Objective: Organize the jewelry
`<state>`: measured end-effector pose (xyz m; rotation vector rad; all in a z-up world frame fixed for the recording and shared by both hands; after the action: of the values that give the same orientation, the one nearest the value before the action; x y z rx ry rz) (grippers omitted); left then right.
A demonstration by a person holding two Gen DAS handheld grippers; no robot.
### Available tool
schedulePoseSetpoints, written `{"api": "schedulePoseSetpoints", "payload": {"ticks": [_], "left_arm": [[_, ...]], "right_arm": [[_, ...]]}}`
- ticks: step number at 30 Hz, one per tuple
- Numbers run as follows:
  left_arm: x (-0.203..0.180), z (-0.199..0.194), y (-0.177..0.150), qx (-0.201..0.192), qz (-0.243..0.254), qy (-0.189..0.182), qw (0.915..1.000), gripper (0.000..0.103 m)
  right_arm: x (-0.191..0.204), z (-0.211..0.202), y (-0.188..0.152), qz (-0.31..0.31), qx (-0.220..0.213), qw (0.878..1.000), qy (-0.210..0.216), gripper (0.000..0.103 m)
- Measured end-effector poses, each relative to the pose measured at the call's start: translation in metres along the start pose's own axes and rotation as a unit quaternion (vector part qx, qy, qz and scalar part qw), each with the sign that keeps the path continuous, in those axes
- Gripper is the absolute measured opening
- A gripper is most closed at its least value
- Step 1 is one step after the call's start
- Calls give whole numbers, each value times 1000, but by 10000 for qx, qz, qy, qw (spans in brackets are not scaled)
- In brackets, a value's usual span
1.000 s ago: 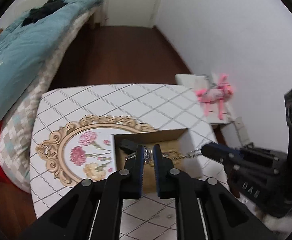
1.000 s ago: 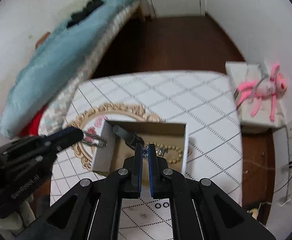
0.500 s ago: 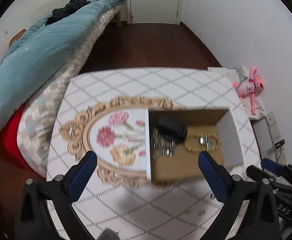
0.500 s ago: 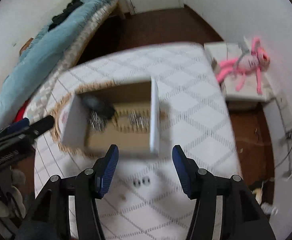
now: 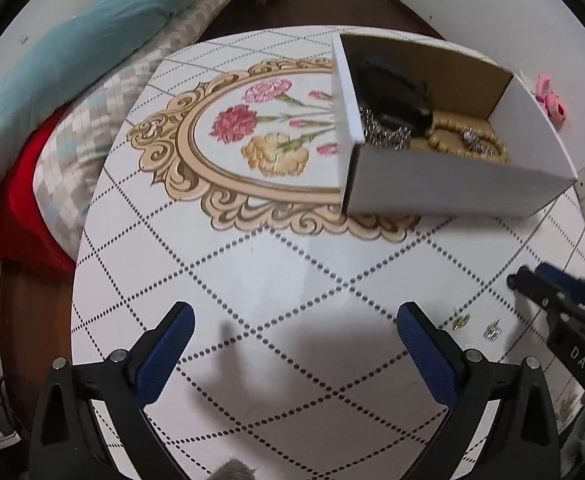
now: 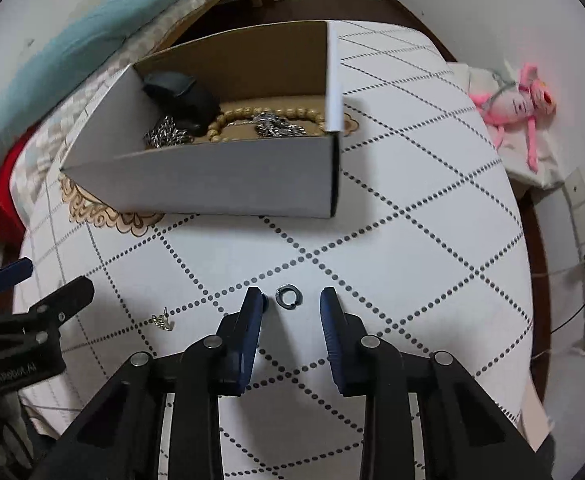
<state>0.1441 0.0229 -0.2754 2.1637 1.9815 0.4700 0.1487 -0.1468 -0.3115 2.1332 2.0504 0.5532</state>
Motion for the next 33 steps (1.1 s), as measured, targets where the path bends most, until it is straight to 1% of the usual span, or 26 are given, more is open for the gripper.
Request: {"api": "schedulePoseSetpoints", "payload": {"ticks": [1, 2, 3, 4, 5, 6, 8, 11, 15, 18, 20, 22, 23, 24, 25, 26, 28, 30, 33], "left_arm": [[0, 1, -2, 3, 15, 8, 10000, 103], [-1, 1, -2, 13, 35, 26, 10000, 103], [-2, 1, -2, 0, 60, 32, 10000, 103], [-4, 1, -3, -13, 87, 27, 10000, 103], [-5, 1, -3, -20, 104, 33, 9999, 103], [-8, 0, -3, -35, 131, 25, 9999, 103], [-13, 0, -3, -38, 176, -5, 9998, 103], [-21, -3, -4, -69, 203, -67, 9997, 103], [-43, -6, -3, -158, 284, -385, 9987, 103], [-65, -8, -2, -243, 483, -566, 9969, 101], [-78, -7, -2, -286, 605, -658, 9956, 94], [-89, -3, -4, -239, 713, -687, 9948, 73], [-93, 0, -5, -198, 753, -727, 9943, 67], [-97, 4, -6, -143, 799, -733, 9940, 57], [-100, 1, -4, -266, 882, -678, 9934, 49], [-104, -2, -4, -320, 950, -730, 9923, 43], [-108, -5, -2, -347, 1018, -723, 9916, 19], [-113, -7, 0, -360, 1087, -757, 9905, 6], [-113, -10, 1, -358, 1042, -828, 9905, 6]], "right_arm": [[2, 1, 0, -64, -23, 10000, -65, 31], [5, 1, 0, -134, -55, 9998, -147, 26], [9, 1, 1, -136, -48, 9999, -75, 14], [12, 1, 1, -155, -36, 9999, -39, 11], [15, 0, 0, -232, -46, 9997, -81, 4], [20, 0, -2, -302, -51, 9994, -147, 2], [20, -1, -3, -263, -68, 9995, -135, 1], [14, -7, -1, 87, -51, 9998, 152, 0], [-2, -27, 2, 581, -101, 9969, 527, 0], [-10, -37, 3, 737, -138, 9953, 613, 0], [-12, -41, 3, 780, -157, 9948, 630, 0], [-16, -42, 4, 825, -153, 9944, 639, 0], [-18, -42, 4, 846, -146, 9943, 633, 0], [-19, -42, 4, 870, -150, 9941, 634, 0], [-21, -42, 4, 898, -150, 9937, 648, 0], [-23, -43, 4, 917, -153, 9935, 655, 0], [-26, -46, 4, 947, -155, 9931, 667, 0], [-27, -47, 4, 979, -164, 9927, 690, 0], [-25, -54, 7, 1001, -219, 9919, 752, 0]]}}
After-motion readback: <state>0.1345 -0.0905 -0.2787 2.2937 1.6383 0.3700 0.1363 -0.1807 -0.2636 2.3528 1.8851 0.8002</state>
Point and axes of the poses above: each gripper's, at about its wrist camera, not at the fingertips, and z roughly the way its jaws point, x to its left, y to its top, the point moved 10 cm from there along z, roughly the way its jaws point, and after that the axes turned 7 degrees about z, right-handed, at the moved point
